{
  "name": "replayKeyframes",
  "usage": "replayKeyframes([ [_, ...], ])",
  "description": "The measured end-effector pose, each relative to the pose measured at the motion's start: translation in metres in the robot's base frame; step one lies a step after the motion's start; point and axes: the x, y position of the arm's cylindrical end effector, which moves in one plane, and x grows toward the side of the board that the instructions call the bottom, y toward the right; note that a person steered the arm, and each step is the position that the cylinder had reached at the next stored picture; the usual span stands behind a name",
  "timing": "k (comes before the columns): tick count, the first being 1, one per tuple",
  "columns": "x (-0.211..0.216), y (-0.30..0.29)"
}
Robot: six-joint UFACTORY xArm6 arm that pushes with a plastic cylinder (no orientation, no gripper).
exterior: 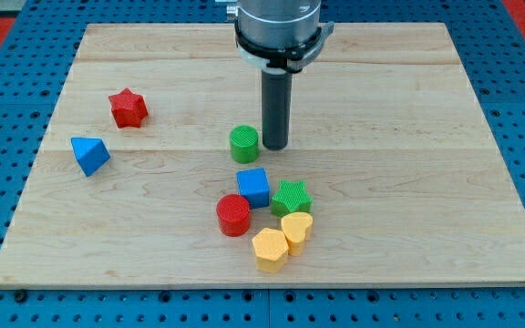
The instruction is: Move the blue triangle parallel to green circle
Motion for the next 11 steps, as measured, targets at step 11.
replayKeyframes([
  [11, 0.022, -0.263],
])
